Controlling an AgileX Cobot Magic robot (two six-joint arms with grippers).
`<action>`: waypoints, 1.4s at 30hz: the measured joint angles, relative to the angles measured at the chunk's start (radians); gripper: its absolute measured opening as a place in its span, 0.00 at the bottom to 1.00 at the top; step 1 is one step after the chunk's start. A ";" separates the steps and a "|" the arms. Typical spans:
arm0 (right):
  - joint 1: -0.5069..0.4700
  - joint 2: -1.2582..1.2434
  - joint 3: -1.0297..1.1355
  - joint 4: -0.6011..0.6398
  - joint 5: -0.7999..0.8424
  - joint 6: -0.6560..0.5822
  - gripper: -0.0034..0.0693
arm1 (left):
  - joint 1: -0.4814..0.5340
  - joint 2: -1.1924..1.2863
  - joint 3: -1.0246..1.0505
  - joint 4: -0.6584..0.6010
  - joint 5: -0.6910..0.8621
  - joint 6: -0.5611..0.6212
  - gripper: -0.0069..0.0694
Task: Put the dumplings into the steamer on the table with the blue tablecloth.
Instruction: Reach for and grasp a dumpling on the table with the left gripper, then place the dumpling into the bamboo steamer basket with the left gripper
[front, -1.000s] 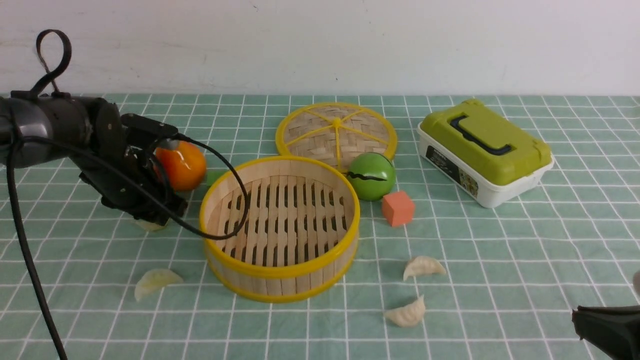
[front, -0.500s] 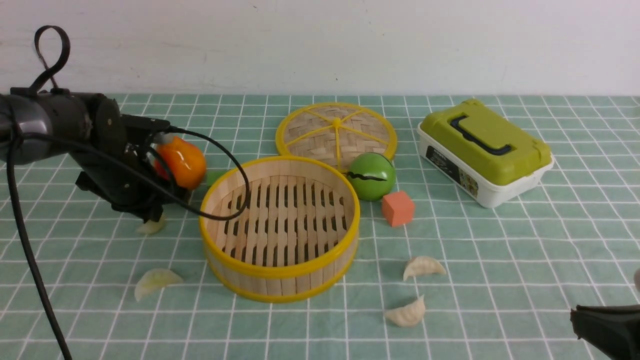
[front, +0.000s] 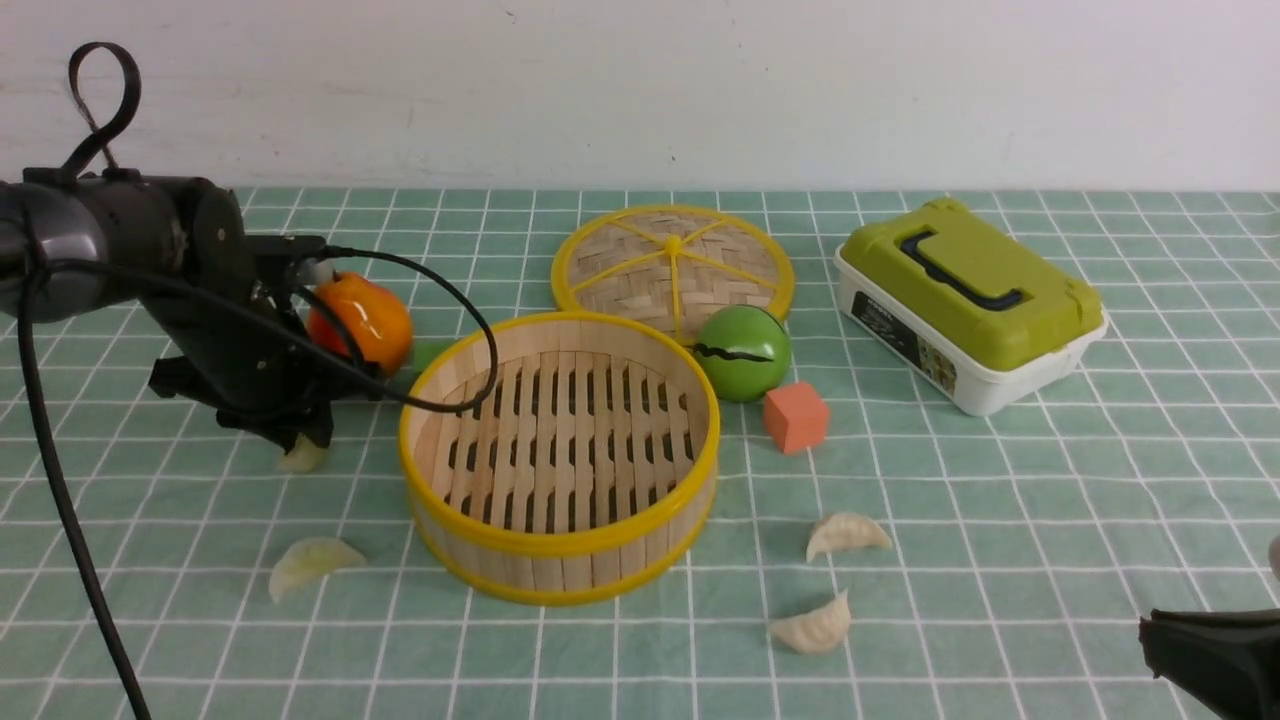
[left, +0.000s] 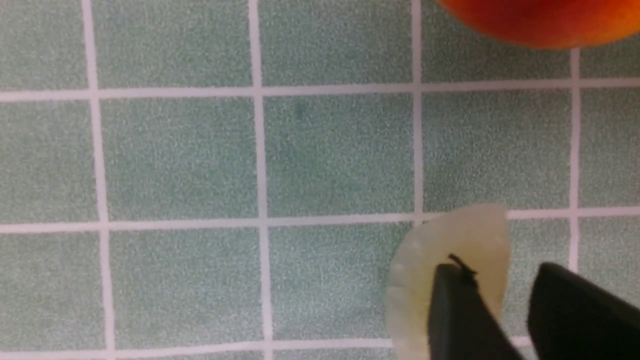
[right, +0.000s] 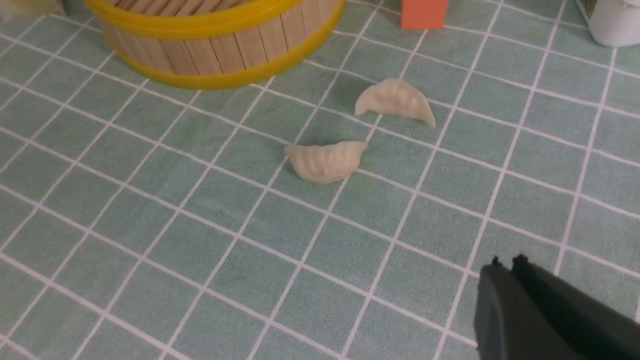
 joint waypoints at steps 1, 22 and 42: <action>0.000 0.000 0.000 0.000 0.000 0.000 0.08 | 0.000 0.000 0.000 0.004 -0.005 0.000 0.48; 0.000 0.000 0.000 0.002 0.000 0.001 0.10 | 0.000 -0.032 0.005 0.037 0.010 -0.001 0.41; 0.000 0.000 0.000 0.002 -0.004 0.001 0.10 | -0.251 -0.009 -0.073 -0.231 -0.144 0.069 0.41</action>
